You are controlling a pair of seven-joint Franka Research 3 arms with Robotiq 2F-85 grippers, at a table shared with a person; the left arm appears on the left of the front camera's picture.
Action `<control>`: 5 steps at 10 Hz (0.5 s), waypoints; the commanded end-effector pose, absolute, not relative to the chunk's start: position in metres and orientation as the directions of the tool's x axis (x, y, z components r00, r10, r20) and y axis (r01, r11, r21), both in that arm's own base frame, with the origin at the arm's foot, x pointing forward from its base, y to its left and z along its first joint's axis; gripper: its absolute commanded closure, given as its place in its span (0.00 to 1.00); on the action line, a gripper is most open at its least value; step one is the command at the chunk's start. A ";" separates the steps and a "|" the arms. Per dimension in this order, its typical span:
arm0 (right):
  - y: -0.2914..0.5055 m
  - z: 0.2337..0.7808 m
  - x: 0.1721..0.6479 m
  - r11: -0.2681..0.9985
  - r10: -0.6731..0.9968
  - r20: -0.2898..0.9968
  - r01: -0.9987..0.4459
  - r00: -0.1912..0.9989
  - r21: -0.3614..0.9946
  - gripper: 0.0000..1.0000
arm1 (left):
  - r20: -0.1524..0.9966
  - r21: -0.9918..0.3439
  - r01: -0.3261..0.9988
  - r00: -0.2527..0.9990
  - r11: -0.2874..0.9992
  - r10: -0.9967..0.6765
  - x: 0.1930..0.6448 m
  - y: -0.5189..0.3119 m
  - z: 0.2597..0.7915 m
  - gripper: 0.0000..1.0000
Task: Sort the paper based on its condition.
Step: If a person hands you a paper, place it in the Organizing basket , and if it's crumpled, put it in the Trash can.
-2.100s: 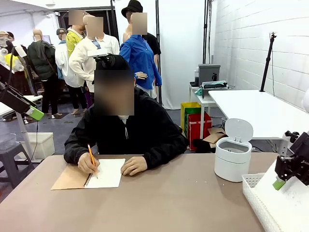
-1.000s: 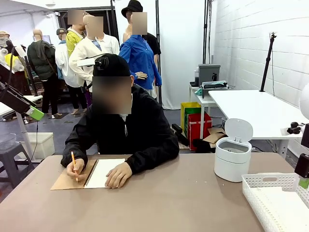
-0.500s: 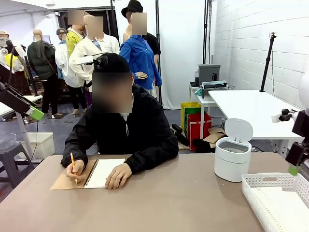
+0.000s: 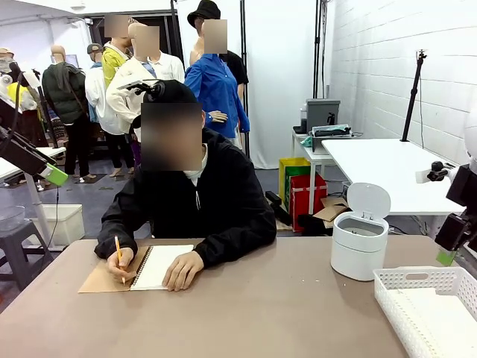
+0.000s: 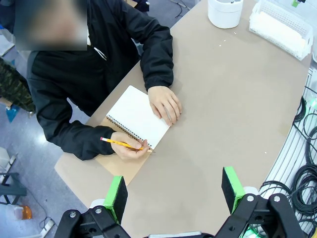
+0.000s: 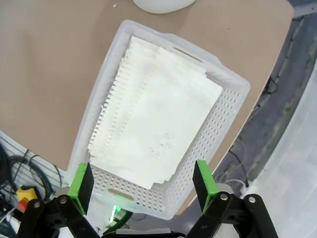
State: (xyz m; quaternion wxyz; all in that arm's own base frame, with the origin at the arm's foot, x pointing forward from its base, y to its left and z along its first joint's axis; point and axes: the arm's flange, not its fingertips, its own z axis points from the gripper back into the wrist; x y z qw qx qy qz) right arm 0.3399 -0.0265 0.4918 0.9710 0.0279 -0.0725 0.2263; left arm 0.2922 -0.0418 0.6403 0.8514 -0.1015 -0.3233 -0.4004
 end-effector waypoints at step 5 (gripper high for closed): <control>0.077 0.523 0.378 0.662 0.643 0.541 -0.749 0.542 -0.035 0.00 | 0.635 0.082 0.746 0.473 0.661 -0.611 0.293 -0.040 0.640 0.00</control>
